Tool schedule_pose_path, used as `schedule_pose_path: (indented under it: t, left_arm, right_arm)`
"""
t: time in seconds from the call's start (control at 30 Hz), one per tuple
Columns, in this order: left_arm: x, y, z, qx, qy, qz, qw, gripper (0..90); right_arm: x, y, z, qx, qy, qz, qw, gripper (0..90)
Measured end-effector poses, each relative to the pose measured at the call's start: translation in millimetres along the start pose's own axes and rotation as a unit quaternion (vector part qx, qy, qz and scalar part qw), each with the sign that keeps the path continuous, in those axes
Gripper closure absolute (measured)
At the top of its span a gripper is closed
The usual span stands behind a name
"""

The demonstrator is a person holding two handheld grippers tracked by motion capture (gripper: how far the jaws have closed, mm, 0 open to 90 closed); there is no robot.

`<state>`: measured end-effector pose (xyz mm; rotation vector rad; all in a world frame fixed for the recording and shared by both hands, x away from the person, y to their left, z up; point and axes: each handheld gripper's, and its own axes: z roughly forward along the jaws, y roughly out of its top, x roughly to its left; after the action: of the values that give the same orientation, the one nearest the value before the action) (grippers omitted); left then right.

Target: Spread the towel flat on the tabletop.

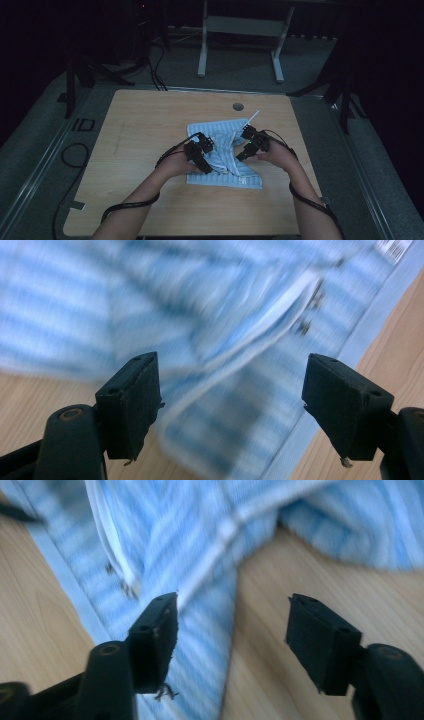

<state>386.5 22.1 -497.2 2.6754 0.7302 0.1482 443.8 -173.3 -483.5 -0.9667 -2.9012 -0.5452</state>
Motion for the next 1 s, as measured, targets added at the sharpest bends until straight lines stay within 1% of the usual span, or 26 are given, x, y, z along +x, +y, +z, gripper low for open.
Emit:
schedule_pose_path:
  t: [0.03,0.1,0.13,0.17,0.2,0.27,0.3,0.33,0.37,0.4,0.43,0.47,0.5,0.53,0.57,0.6,0.63,0.67,0.7,0.73,0.8,0.83,0.87,0.9,0.93,1.0]
  left_arm:
    - [-2.0,1.8,1.1,-0.005,-0.001,0.002,1.0,27.7]
    - [-6.1,6.4,4.6,-0.016,0.003,-0.001,0.9999,28.0]
    - [-8.7,9.0,7.5,-0.016,0.006,-0.002,0.9999,28.2]
    - [-10.2,10.4,9.3,-0.016,0.007,-0.002,0.9998,28.3]
    - [-12.3,12.8,12.3,-0.016,0.003,0.002,0.9999,28.3]
    - [-15.4,15.3,16.5,-0.021,0.011,0.001,0.9997,29.2]
    - [-16.5,16.4,19.4,-0.022,0.012,0.002,0.9997,31.3]
    - [-17.5,17.2,22.6,-0.023,0.014,-0.001,0.9996,31.7]
    - [-18.1,18.2,26.9,-0.02,0.017,-0.003,0.9996,32.2]
    - [-18.6,18.8,30.0,-0.021,0.018,-0.001,0.9996,37.1]
    - [-19.1,19.2,32.2,-0.02,0.02,0.0,0.9996,37.1]
    - [-19.7,19.8,34.3,-0.019,0.024,0.0,0.9995,41.8]
    - [-19.9,20.7,36.1,-0.023,0.032,0.003,0.9992,47.3]
    - [-19.9,20.7,36.1,-0.023,0.032,0.003,0.9992,53.2]
    - [-19.9,21.1,35.0,-0.026,0.038,0.001,0.9989,66.0]
    - [-19.5,21.5,33.3,-0.027,0.042,0.003,0.9988,66.0]
    - [-19.4,21.6,30.9,-0.032,0.044,-0.003,0.9985,81.7]
    - [-19.0,21.6,28.5,-0.035,0.04,-0.006,0.9986,81.7]
    - [-18.6,21.5,25.9,-0.035,0.035,-0.007,0.9987,84.1]
    - [-18.5,20.8,22.1,-0.034,0.034,-0.005,0.9988,85.1]
    - [-20.3,18.5,15.1,-0.033,0.033,0.002,0.9989,85.9]
    - [-20.8,17.0,11.8,-0.034,0.03,0.002,0.999,86.1]
    - [-21.3,14.4,6.9,-0.037,0.026,0.003,0.999,86.1]
    - [-20.8,10.4,0.2,-0.043,0.019,0.002,0.9989,86.1]
    - [-19.8,7.7,-3.9,-0.046,0.015,-0.002,0.9988,86.1]
    - [-17.9,-0.7,-16.7,-0.051,0.007,-0.008,0.9987,86.1]
  right_arm:
    - [0.1,2.5,1.9,-0.001,0.002,0.002,1.0,38.9]
    - [0.7,5.9,4.7,-0.001,0.003,0.004,1.0,39.1]
    - [1.0,12.9,11.6,0.002,0.005,0.007,1.0,39.2]
    - [1.2,14.9,13.9,0.004,0.005,0.006,1.0,39.4]
    - [1.9,17.9,17.7,0.005,0.005,0.008,0.9999,42.2]
    - [2.2,19.4,19.8,0.007,0.007,0.01,0.9999,43.7]
    - [2.6,21.0,22.6,0.01,0.007,0.008,0.9999,48.2]
    - [3.4,22.0,24.5,0.014,0.002,0.006,0.9999,53.5]
    - [3.7,22.7,26.5,0.015,-0.001,0.004,0.9999,56.6]
    - [4.7,22.5,28.5,0.024,0.002,0.001,0.9997,72.7]
    - [4.7,22.5,28.5,0.024,0.002,0.001,0.9997,72.7]
    - [5.5,21.7,27.9,0.028,-0.004,-0.001,0.9996,84.1]
    - [5.1,21.1,26.6,0.028,-0.004,0.002,0.9996,85.6]
    - [5.1,21.1,26.6,0.028,-0.004,0.002,0.9996,85.6]
    - [3.7,19.2,21.8,0.02,-0.005,0.006,0.9998,87.0]
    - [3.7,19.2,21.8,0.02,-0.005,0.006,0.9998,87.0]
    - [2.5,17.1,17.1,0.015,-0.008,0.002,0.9998,87.1]
    - [2.5,17.1,17.1,0.015,-0.008,0.002,0.9998,87.1]
    - [2.4,15.9,14.0,0.009,-0.008,0.004,0.9999,87.2]
    - [2.2,14.4,10.6,0.003,-0.007,0.007,0.9999,87.2]
    - [2.6,10.2,3.4,-0.007,-0.013,0.002,0.9999,87.2]
    - [4.3,4.5,-4.1,-0.013,-0.026,-0.007,0.9996,87.2]
    - [4.3,4.5,-4.1,-0.013,-0.026,-0.007,0.9996,87.2]
    - [4.2,-4.6,-13.8,-0.02,-0.031,-0.01,0.9993,87.2]
    - [4.2,-4.6,-13.8,-0.02,-0.031,-0.01,0.9993,87.2]
    - [3.3,-13.3,-22.2,-0.025,-0.034,-0.009,0.9991,87.2]
